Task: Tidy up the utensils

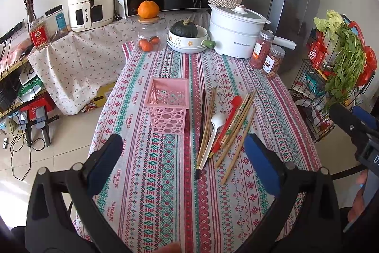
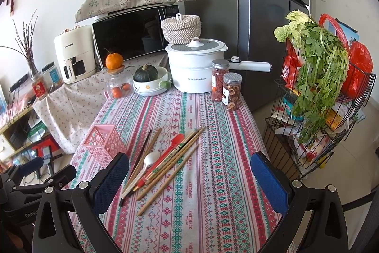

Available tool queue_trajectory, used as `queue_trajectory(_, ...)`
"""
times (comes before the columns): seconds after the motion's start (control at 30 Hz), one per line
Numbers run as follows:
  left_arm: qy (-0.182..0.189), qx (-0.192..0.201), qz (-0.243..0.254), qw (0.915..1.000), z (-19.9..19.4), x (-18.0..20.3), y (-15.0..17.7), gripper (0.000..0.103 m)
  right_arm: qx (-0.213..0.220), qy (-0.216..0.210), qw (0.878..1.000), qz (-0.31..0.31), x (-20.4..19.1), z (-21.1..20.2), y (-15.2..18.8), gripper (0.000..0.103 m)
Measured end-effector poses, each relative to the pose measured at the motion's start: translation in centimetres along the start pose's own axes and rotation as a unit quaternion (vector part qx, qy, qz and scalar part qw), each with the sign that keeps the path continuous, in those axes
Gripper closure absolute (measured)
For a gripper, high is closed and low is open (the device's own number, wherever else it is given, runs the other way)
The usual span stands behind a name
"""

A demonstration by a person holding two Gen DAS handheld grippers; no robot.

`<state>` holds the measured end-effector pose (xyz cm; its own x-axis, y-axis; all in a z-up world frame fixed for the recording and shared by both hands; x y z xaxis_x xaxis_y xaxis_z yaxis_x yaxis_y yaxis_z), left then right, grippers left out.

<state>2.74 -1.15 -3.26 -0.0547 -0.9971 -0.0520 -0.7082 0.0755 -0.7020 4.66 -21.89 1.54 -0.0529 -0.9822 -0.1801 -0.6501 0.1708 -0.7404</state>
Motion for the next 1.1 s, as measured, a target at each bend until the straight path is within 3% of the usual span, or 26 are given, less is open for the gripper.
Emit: queue_trajectory(1.1,0.002,0.005,0.005,1.0000,-0.71,0.27,-0.24,0.001,0.002,0.002,1.000,0.005,-0.06,0.24,0.00,0.000)
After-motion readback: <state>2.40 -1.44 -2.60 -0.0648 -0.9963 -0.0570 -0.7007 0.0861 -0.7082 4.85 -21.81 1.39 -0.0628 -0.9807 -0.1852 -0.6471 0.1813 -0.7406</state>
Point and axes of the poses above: each gripper's, at about its wrist camera, not at the fingertips, and z roughly the way its jaws point, x to its right, y to its underside, the point moved 4 cm from there along z, roughly the way its jaws point, and after that the axes turned 9 degrees about z, right-handed, at the moved point
